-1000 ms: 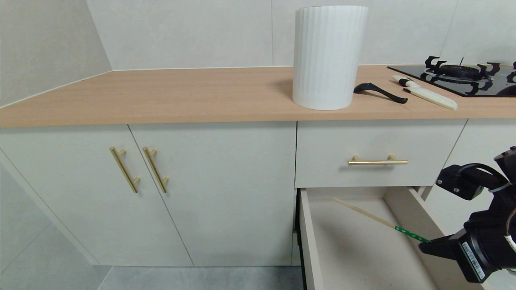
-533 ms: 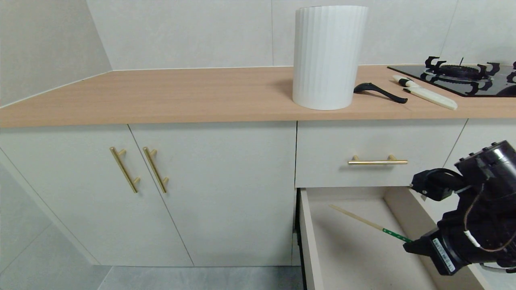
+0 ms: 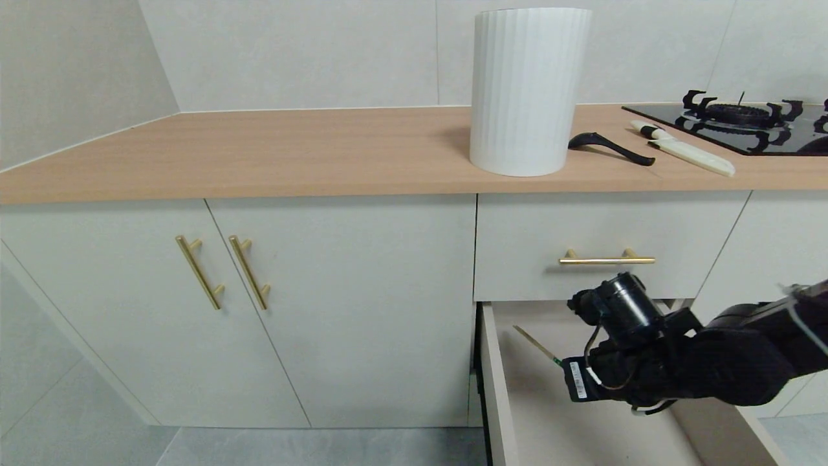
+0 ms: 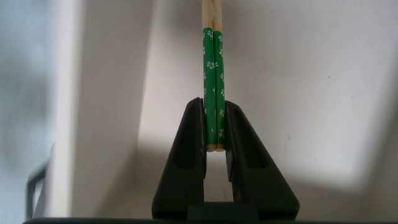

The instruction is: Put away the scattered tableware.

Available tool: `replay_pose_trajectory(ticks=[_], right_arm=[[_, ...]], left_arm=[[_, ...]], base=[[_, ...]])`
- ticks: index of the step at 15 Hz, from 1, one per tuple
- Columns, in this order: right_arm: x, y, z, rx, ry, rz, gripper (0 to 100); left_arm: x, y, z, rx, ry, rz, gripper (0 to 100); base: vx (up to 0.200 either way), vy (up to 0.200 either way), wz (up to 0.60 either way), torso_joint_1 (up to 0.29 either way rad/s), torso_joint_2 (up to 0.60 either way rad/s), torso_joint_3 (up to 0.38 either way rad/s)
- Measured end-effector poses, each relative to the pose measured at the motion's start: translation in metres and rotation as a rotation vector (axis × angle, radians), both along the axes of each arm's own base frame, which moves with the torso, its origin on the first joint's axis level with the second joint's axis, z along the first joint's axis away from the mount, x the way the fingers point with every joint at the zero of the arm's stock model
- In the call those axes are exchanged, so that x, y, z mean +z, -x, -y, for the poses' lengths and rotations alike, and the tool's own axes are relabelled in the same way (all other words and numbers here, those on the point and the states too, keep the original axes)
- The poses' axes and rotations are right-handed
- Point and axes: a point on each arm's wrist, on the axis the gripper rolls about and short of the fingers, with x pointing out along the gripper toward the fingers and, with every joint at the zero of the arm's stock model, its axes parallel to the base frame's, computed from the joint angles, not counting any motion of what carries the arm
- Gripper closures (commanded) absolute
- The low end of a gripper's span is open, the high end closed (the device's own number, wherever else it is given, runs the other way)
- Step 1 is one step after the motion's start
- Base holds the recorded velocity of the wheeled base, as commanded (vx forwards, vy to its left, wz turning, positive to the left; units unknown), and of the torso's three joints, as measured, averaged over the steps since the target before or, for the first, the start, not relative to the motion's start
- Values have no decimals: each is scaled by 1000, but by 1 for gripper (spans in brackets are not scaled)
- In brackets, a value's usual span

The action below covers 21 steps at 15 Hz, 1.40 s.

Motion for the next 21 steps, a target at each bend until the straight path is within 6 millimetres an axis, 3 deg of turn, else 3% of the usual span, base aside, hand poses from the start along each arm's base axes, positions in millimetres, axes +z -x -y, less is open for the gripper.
replay_pose_trajectory(ticks=[4, 14, 21], right_arm=[[-34, -14, -20, -67, -5, 47, 100], [-97, -17, -27, -59, 110, -87, 100], [-110, -18, -28, -58, 133, -111, 100]], left_arm=[[0, 0, 0, 0, 0, 0, 0], [0, 0, 0, 0, 0, 0, 0], [0, 0, 0, 0, 0, 0, 0]], base=[[0, 0, 0, 0, 0, 0], [0, 0, 0, 0, 0, 0], [0, 0, 0, 0, 0, 0]])
